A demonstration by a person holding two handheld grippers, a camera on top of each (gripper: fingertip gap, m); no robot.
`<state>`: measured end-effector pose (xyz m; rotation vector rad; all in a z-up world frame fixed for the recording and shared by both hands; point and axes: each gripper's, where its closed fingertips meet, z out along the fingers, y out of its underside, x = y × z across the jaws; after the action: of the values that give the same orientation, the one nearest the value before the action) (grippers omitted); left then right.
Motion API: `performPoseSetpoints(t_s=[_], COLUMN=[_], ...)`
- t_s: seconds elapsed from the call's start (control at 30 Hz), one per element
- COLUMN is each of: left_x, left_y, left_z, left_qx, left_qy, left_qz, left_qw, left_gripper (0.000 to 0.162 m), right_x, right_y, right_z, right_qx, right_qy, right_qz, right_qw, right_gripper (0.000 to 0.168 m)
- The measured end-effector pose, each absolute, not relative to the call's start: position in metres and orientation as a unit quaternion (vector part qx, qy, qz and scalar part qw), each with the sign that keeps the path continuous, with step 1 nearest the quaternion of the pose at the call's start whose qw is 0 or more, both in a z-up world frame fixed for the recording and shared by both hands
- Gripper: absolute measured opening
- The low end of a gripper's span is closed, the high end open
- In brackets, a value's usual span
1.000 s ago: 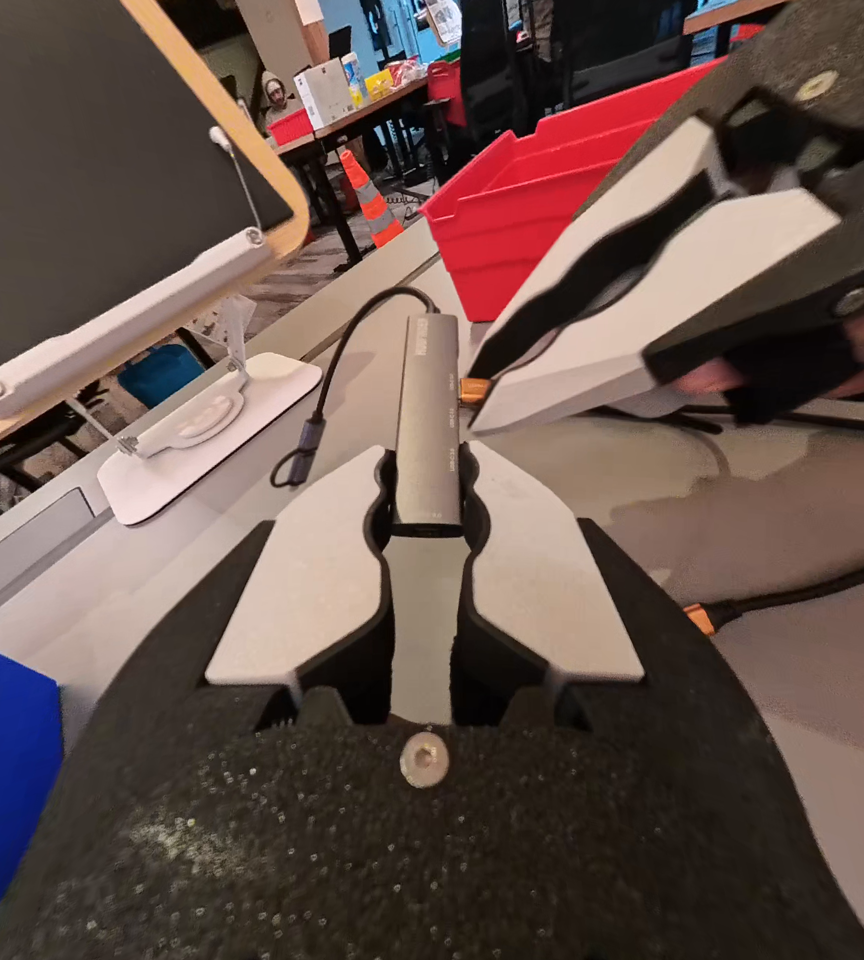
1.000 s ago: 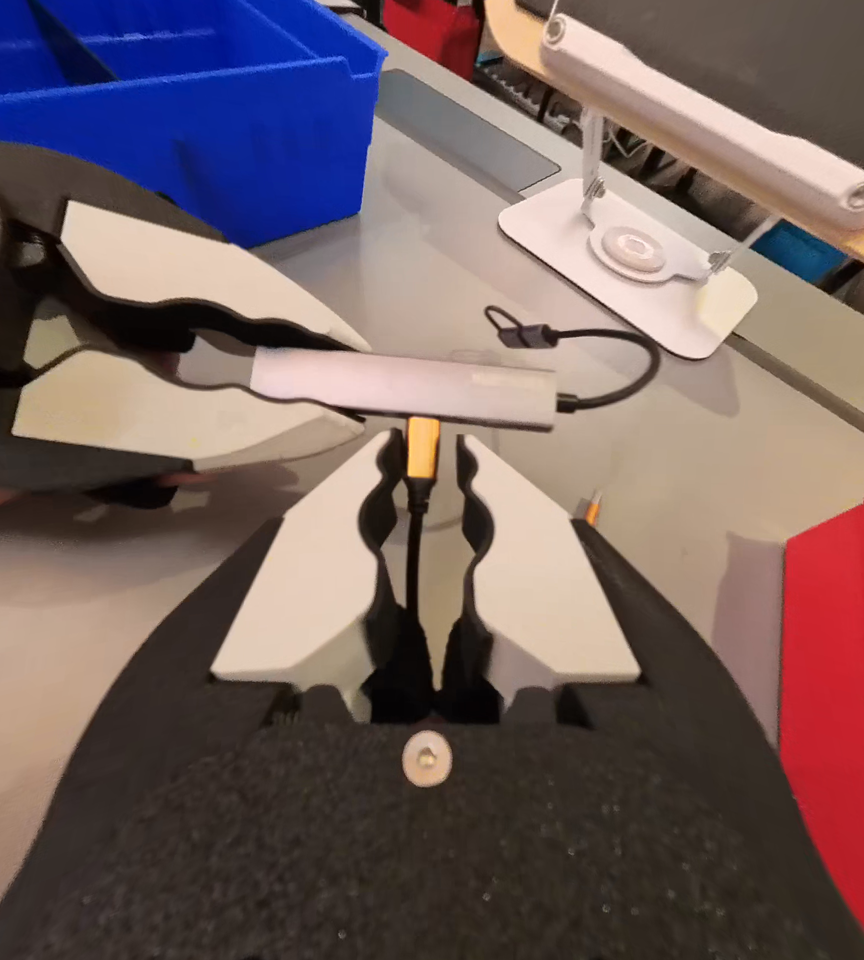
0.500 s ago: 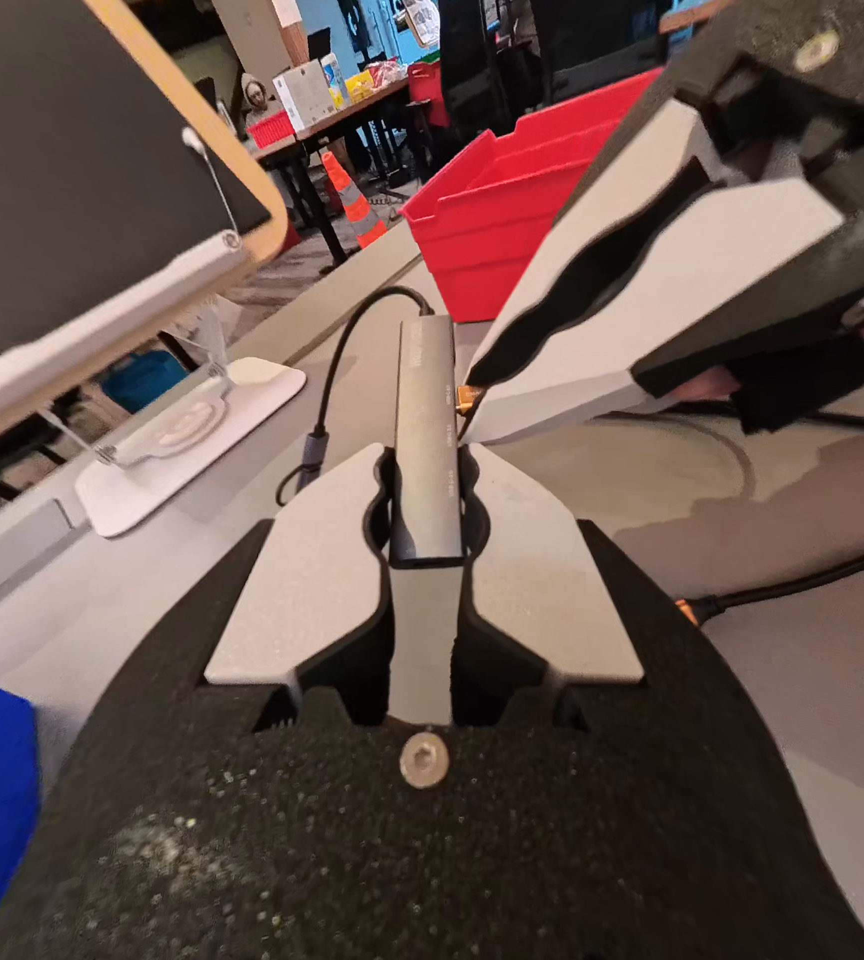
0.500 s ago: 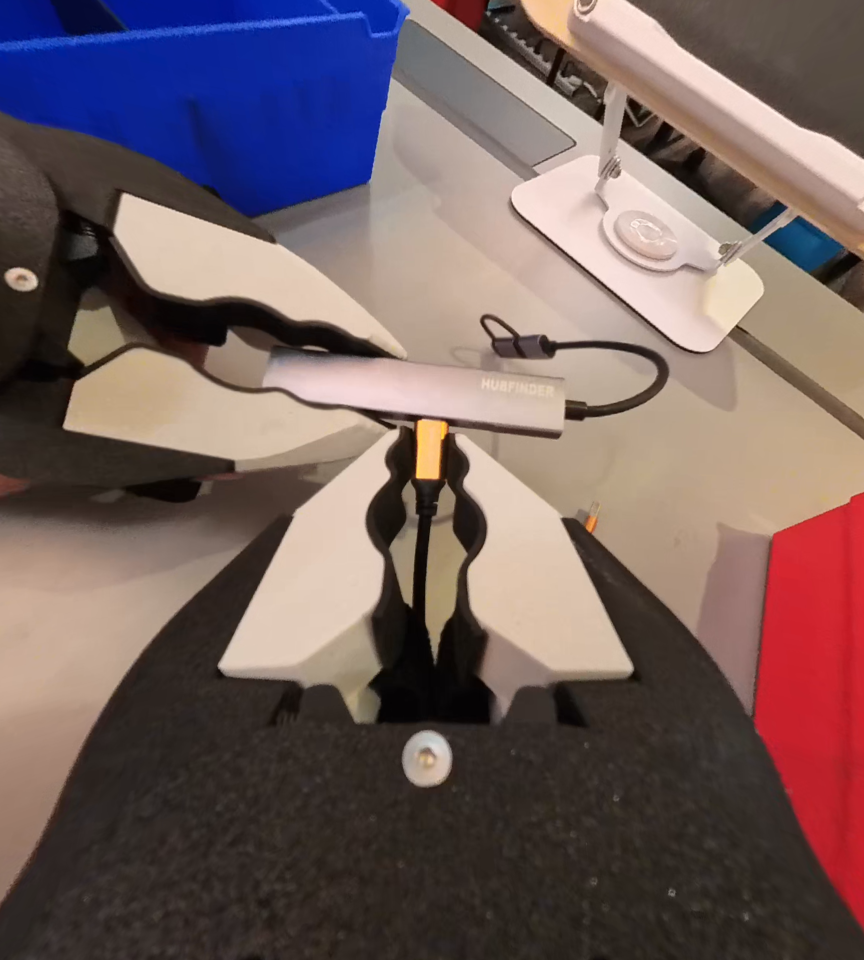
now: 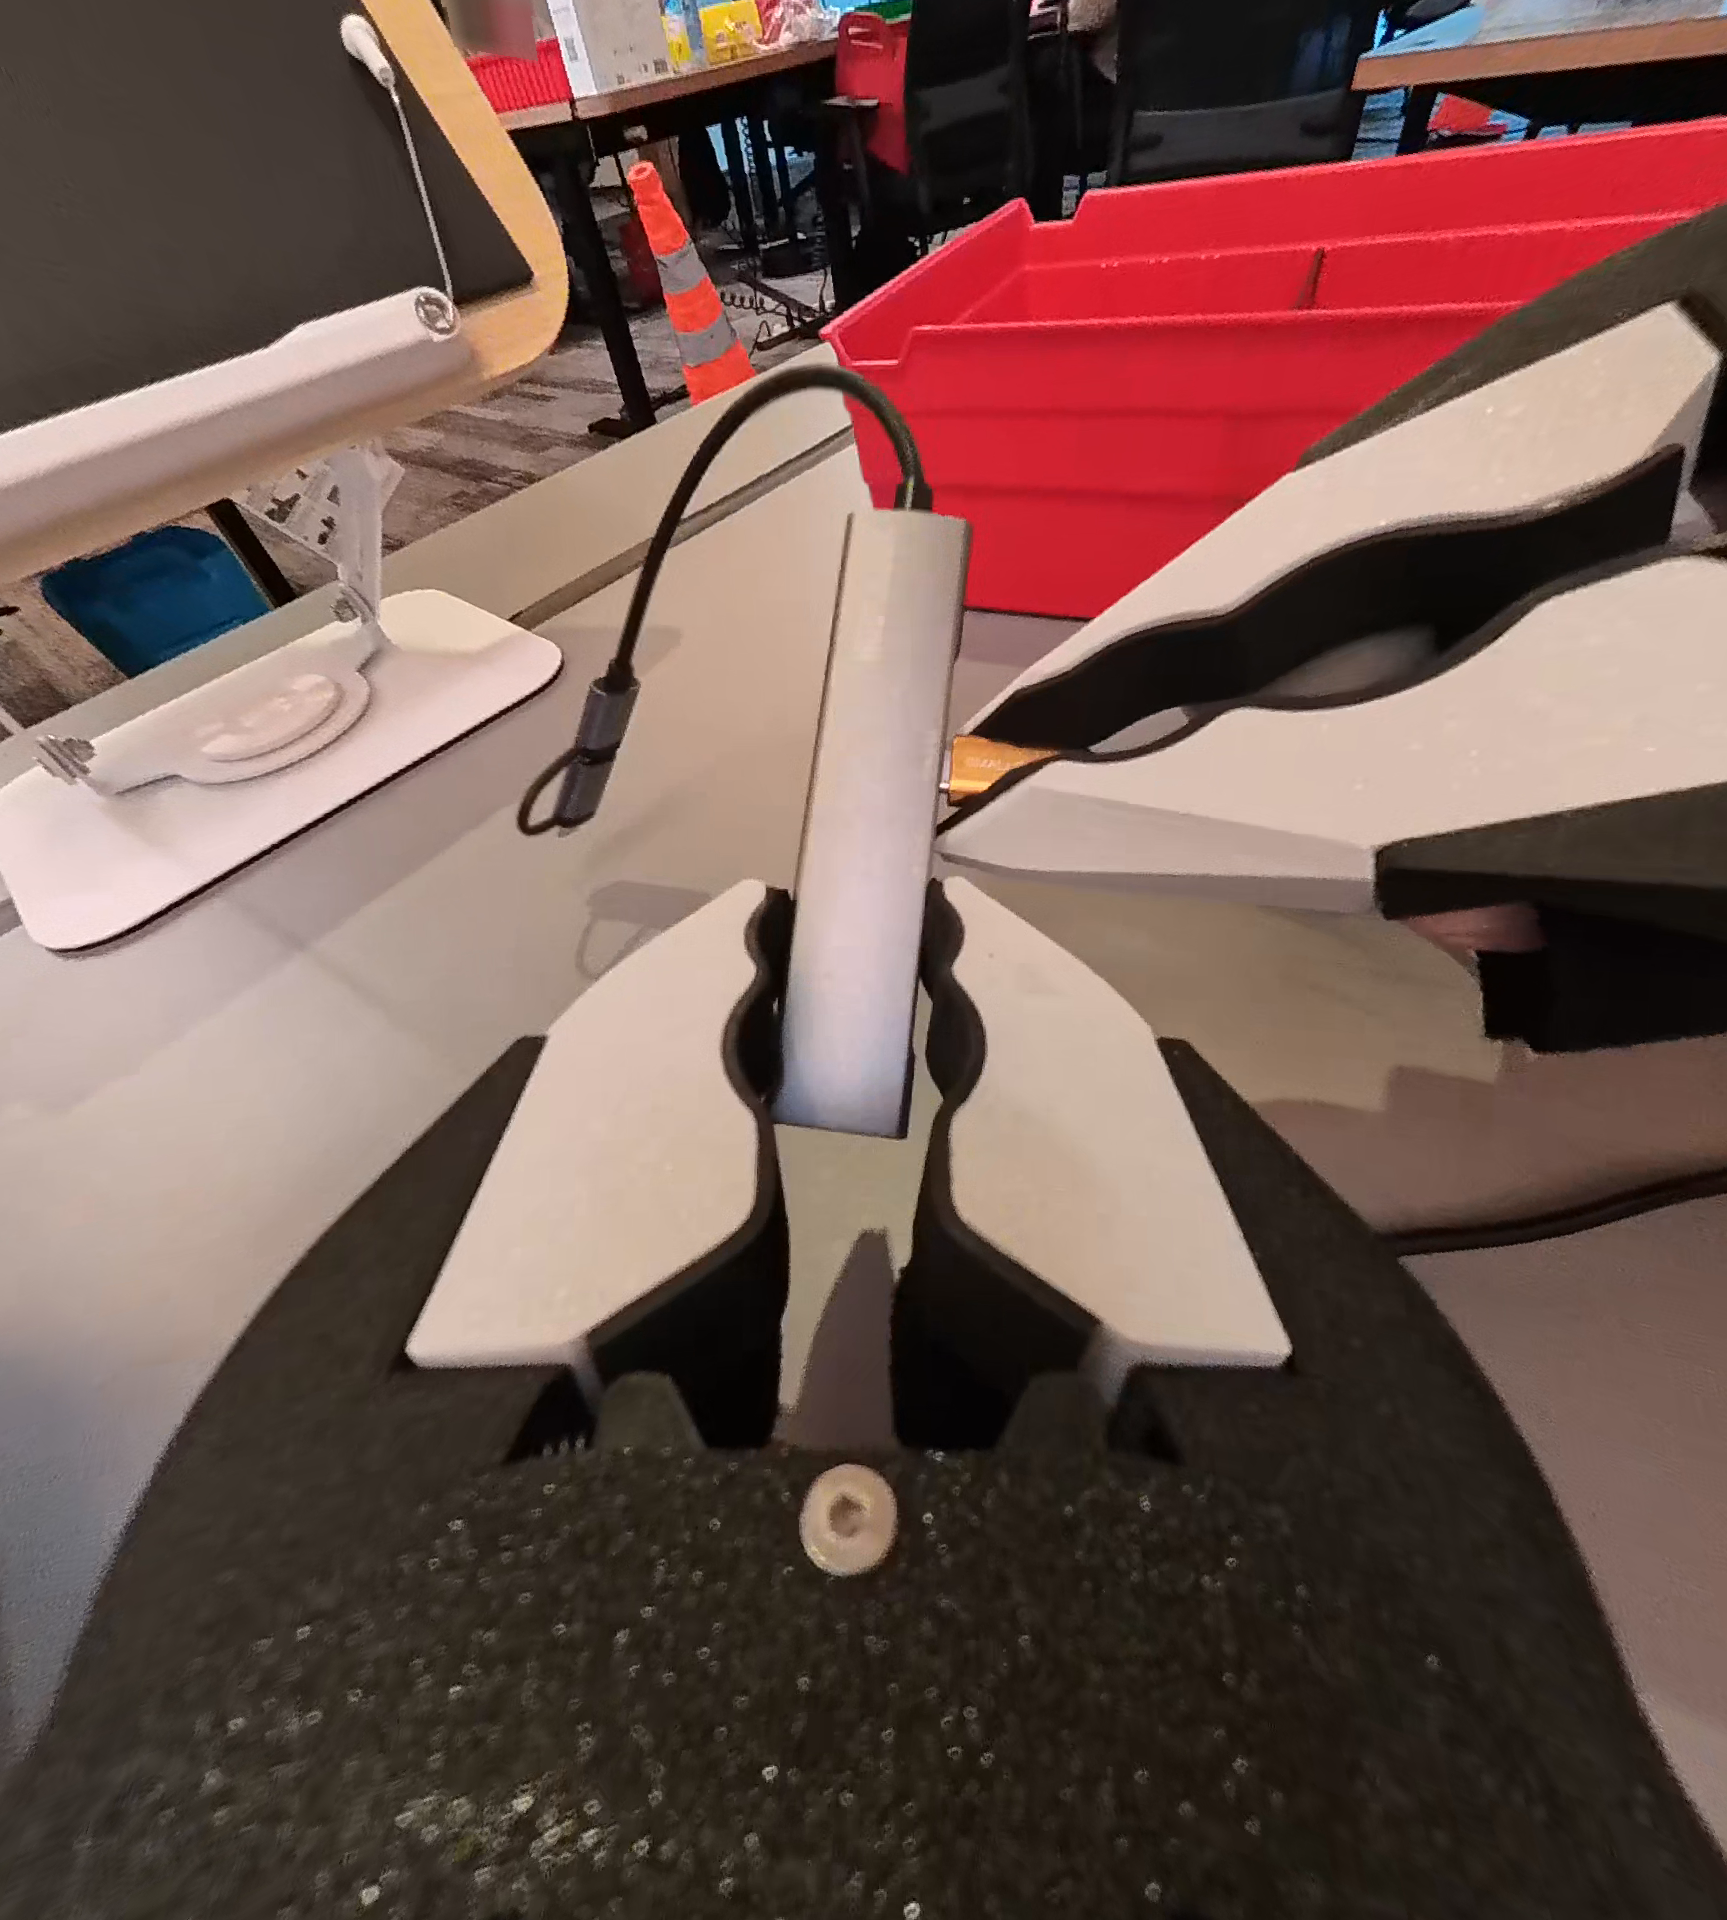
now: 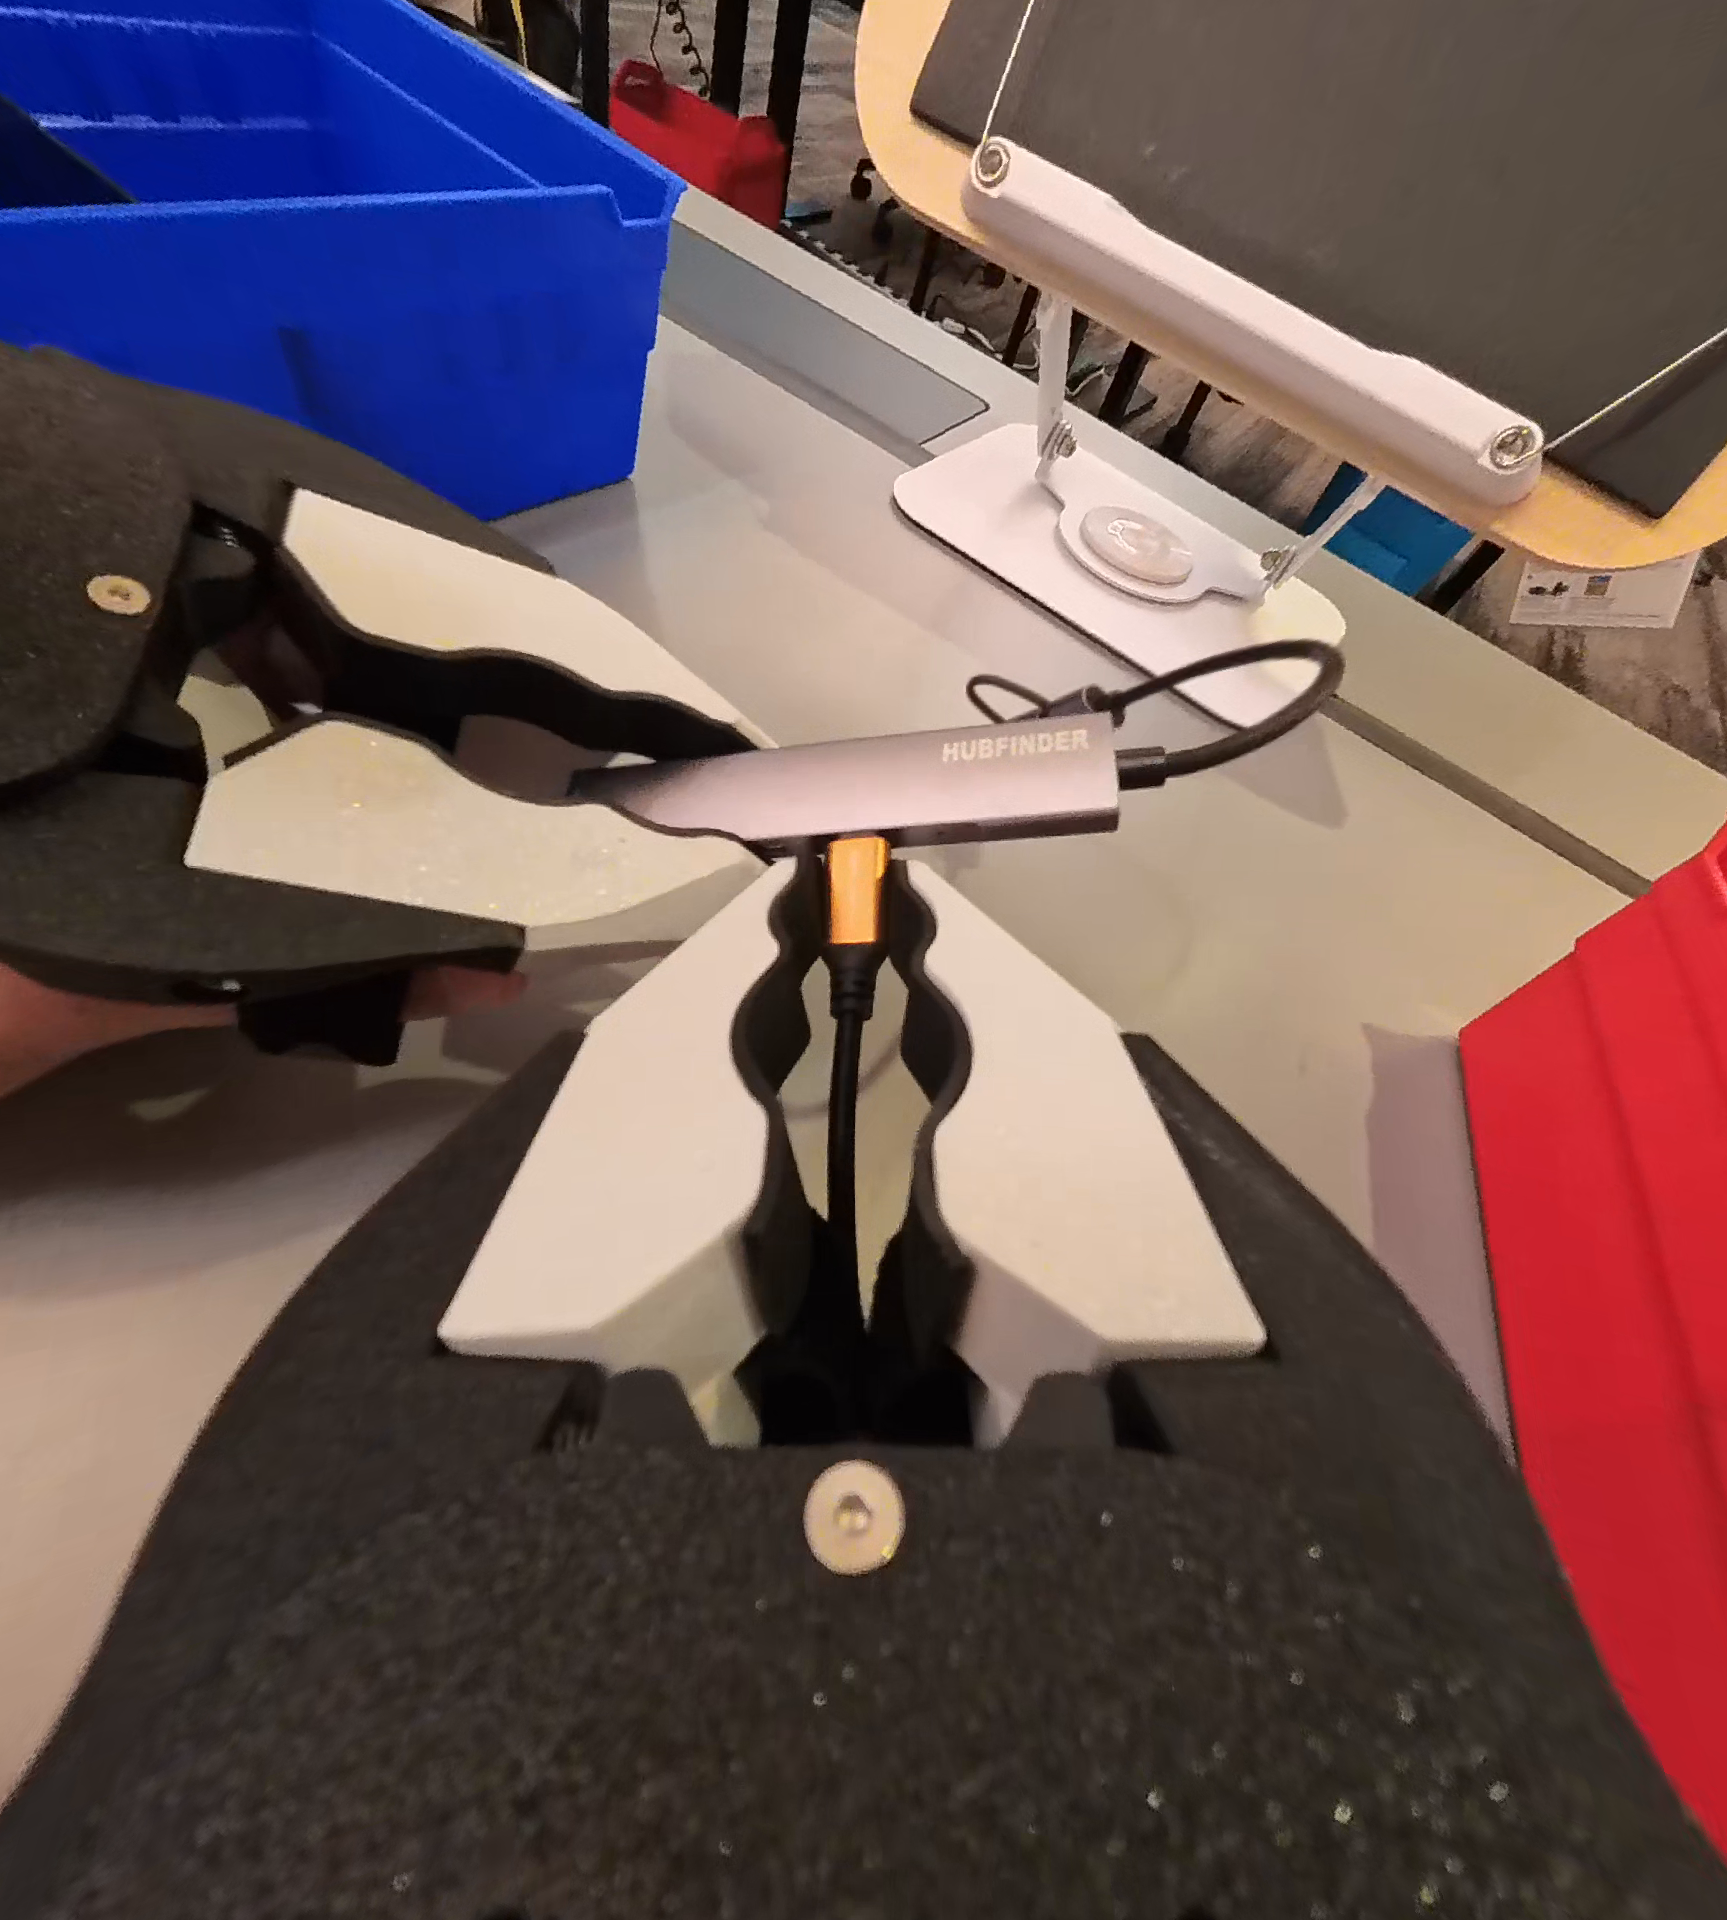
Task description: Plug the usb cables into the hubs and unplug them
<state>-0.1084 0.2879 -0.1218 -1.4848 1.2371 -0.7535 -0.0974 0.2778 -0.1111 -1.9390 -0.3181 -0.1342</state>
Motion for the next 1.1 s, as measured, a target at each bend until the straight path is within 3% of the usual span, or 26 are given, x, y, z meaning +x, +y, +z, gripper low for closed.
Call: performPoseSetpoints(t_s=[0.07, 0.13, 0.23, 0.43, 0.57, 0.67, 0.77, 0.87, 0.97, 1.1], left_x=[-0.128, -0.159, -0.152, -0.117, -0.116, -0.117, -0.117, -0.115, -0.115, -0.116], left_y=[0.329, 0.382, 0.356, 0.317, 0.31, 0.311, 0.308, 0.306, 0.306, 0.307], left_z=[-0.124, -0.122, -0.12, -0.12, -0.122, -0.12, -0.121, -0.123, -0.124, -0.124], left_qx=[-0.682, -0.735, -0.666, -0.62, -0.607, -0.61, -0.607, -0.603, -0.605, -0.607], left_qy=[0.433, 0.33, 0.44, 0.503, 0.521, 0.514, 0.52, 0.529, 0.531, 0.528], left_qz=[-0.282, -0.341, -0.258, -0.303, -0.287, -0.307, -0.311, -0.297, -0.29, -0.297], left_qw=[0.518, 0.484, 0.544, 0.521, 0.526, 0.519, 0.515, 0.517, 0.517, 0.514], left_gripper=[0.024, 0.024, 0.023, 0.023, 0.023, 0.023, 0.023, 0.023, 0.023, 0.023], right_x=[-0.092, -0.082, -0.071, -0.093, -0.085, -0.076, -0.037, 0.02, 0.067, 0.117], right_y=[0.269, 0.251, 0.245, 0.225, 0.204, 0.194, 0.178, 0.163, 0.163, 0.181], right_z=[-0.108, -0.106, -0.102, -0.111, -0.11, -0.047, 0.052, 0.112, 0.13, 0.099], right_qx=[-0.818, -0.816, -0.819, -0.838, -0.829, -0.803, -0.752, -0.736, -0.738, -0.761], right_qy=[-0.134, -0.133, -0.129, -0.216, -0.274, -0.243, -0.194, -0.167, -0.163, -0.183], right_qz=[-0.076, -0.084, -0.058, 0.03, -0.068, -0.055, -0.059, -0.111, -0.165, -0.238], right_qw=[0.554, 0.557, 0.556, 0.501, 0.482, 0.542, 0.627, 0.646, 0.633, 0.575], right_gripper=[0.01, 0.01, 0.01, 0.01, 0.011, 0.011, 0.01, 0.01, 0.011, 0.011])
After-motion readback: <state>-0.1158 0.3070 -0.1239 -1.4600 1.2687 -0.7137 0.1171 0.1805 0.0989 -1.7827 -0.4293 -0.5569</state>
